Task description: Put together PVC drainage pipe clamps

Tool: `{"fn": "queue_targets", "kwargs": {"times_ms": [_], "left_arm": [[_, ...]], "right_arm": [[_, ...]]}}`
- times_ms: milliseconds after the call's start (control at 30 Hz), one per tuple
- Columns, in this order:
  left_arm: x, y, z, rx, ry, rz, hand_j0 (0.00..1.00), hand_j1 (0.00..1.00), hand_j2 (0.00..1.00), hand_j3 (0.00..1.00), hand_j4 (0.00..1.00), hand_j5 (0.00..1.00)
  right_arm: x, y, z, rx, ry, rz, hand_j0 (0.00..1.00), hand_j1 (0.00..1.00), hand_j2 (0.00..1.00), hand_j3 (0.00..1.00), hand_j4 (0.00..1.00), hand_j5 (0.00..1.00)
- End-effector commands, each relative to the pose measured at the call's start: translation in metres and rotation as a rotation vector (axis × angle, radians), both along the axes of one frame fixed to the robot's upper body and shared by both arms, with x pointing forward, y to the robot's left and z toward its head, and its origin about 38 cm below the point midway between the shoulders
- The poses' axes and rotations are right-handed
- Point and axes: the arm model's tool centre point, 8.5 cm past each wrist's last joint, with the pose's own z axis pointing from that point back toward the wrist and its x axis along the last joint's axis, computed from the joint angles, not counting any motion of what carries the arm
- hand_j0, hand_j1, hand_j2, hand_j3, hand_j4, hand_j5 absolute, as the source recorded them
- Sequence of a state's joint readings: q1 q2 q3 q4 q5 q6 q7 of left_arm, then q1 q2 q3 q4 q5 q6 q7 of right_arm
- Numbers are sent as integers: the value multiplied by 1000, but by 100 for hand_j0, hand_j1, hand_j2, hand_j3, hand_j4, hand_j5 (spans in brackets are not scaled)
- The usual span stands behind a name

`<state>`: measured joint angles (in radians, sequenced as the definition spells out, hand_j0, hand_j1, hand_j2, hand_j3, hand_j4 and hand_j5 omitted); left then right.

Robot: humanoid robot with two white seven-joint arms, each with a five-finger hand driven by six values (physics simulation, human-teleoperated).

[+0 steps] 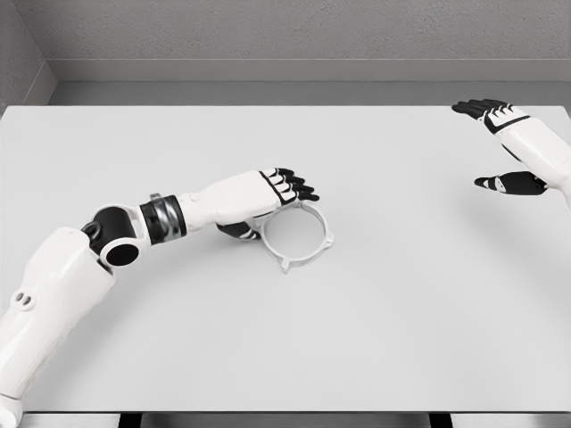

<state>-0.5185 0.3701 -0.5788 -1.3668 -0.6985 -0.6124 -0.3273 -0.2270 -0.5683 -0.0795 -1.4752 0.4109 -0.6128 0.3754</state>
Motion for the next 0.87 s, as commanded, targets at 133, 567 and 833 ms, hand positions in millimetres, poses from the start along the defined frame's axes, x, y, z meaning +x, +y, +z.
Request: {"fn": "queue_targets", "kwargs": {"times_ms": [133, 567, 833], "left_arm": [[5, 9, 5, -5, -8, 21, 100, 100, 100, 100, 100, 100], [22, 168, 67, 48, -78, 287, 100, 100, 100, 100, 100, 100], [18, 227, 88, 114, -102, 392, 100, 100, 100, 100, 100, 100]], "right_arm": [[-1, 0, 2, 31, -1, 5, 100, 100, 100, 100, 100, 100], [-1, -1, 1, 32, 0, 5, 100, 100, 100, 100, 100, 100], [-2, -1, -1, 34, 4, 5, 100, 100, 100, 100, 100, 100]]}}
